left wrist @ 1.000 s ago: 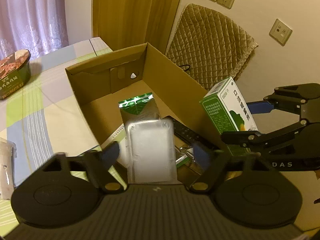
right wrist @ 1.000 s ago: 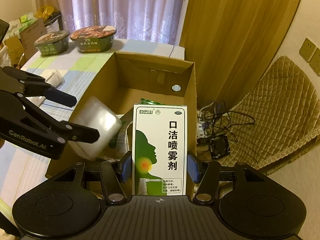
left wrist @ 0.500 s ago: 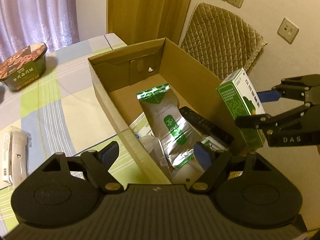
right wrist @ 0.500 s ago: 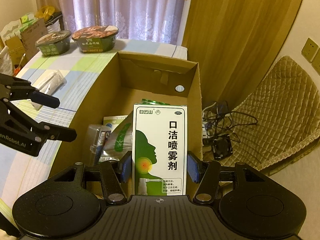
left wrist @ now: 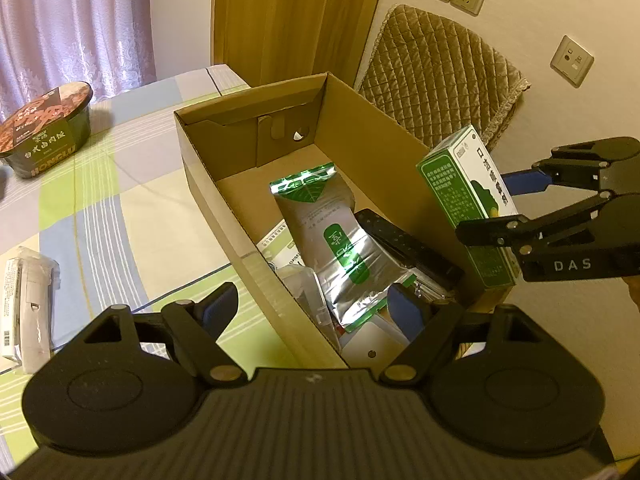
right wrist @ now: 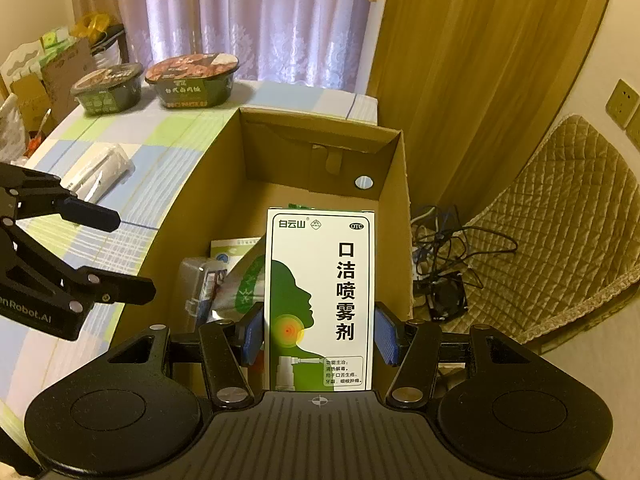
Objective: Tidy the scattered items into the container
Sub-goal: 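Withdraw both tools from the box toward the remaining items on the table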
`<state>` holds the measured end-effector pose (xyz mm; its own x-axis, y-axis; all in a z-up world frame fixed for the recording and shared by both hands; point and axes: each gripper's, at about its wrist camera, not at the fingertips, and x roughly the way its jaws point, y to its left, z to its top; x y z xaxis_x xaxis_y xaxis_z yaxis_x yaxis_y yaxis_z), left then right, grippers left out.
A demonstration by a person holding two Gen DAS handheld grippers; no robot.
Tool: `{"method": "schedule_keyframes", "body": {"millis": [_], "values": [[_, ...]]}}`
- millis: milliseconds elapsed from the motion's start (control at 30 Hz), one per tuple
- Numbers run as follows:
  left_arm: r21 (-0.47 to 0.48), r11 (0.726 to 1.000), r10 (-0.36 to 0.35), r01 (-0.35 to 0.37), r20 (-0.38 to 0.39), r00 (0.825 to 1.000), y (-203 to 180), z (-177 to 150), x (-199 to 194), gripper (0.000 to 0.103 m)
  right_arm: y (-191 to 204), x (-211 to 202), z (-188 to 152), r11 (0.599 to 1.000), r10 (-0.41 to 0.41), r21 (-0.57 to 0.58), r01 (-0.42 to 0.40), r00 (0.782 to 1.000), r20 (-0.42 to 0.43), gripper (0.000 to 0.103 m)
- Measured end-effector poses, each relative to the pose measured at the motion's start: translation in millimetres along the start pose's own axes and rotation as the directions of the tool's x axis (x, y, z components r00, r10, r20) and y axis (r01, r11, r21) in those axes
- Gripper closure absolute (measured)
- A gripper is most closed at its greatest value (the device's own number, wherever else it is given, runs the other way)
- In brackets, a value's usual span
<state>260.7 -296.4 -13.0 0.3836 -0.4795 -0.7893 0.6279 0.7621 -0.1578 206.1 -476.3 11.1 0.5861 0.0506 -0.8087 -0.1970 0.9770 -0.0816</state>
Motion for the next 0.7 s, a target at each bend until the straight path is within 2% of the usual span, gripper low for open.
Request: {"method": "schedule_keyframes", "body": {"millis": [200,233,267,300,700], "values": [[0.001,1.0,0.001,-0.001,-0.002,1.0,0.2,0.4,1.6,0.025,3.3,0.6,5.8,1.0,0.003,-0.021,-0.003,0.999,0.039,0.043],[0.003,1.0,0.004,-0.004,-0.003,1.0,0.3,0.3,2.0,0.025,3.2,-0.6,6.2,1.0,0.003,-0.019,-0.002,0.998,0.055,0.016],[0.005,1.0,0.008,-0.008,-0.004,1.0,0.5,-0.1,2.3,0.025,2.9,-3.6,5.5,1.0,-0.012,-0.012,0.013,0.996,0.083,0.0],[0.007,1.0,0.011,-0.011,-0.004,1.0,1.0,-0.9,2.4,0.025,1.7,-6.5,5.0,1.0,-0.015,-0.006,0.016,0.995,0.101,0.0],[-0.019,0.999,0.035,-0.035,-0.013,0.999,17.0,-20.3,-9.4,0.025,1.0,-19.8,-11.8,0.999,-0.028,0.038,0.025,0.997,0.071,0.0]]}}
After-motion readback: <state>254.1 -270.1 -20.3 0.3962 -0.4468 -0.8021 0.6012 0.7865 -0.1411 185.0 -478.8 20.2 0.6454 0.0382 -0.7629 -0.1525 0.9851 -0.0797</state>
